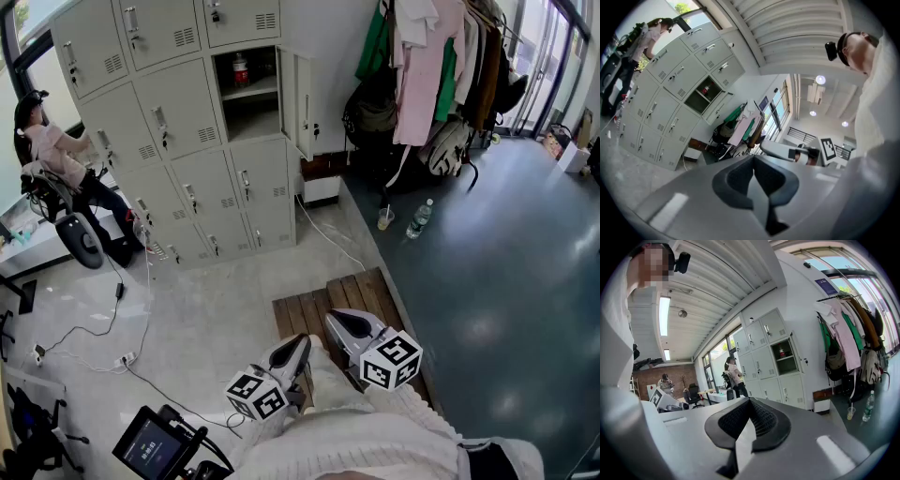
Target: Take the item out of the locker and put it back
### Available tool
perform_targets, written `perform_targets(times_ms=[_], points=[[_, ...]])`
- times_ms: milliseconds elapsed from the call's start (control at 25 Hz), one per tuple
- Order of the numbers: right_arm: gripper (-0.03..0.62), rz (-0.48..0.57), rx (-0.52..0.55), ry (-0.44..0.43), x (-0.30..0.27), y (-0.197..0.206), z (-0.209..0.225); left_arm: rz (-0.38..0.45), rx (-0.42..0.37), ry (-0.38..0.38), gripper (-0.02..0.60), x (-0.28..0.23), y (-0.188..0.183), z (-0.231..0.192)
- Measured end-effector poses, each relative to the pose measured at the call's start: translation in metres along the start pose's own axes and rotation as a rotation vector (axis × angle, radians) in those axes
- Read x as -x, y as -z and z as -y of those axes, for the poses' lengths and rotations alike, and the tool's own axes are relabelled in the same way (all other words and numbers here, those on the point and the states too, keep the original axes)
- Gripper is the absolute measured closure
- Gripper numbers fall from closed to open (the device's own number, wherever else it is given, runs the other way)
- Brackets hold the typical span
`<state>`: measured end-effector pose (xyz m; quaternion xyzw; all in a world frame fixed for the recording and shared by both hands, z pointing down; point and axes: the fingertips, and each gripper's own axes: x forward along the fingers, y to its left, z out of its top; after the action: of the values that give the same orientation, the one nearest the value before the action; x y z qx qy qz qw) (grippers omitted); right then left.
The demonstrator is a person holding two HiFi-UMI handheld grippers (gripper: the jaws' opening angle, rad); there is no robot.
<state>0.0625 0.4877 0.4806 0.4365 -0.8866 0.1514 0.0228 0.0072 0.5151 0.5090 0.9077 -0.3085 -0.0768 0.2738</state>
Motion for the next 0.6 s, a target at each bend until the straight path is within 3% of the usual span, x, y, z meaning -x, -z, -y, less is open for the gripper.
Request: perform_targets(times_ms=[280,600], points=[[0.595,0.067,0.012,-0.010,-0.081,-0.046,0.079,0.031,-0.028,0.012,0.575,-0.067,-0.050,-0.068],[0.595,0.092,-0.012,-0.107,-0.178,-0.108,0.153,0.054,-0.100,-0.007,0.575,-0.169,-0.138,-0.137]])
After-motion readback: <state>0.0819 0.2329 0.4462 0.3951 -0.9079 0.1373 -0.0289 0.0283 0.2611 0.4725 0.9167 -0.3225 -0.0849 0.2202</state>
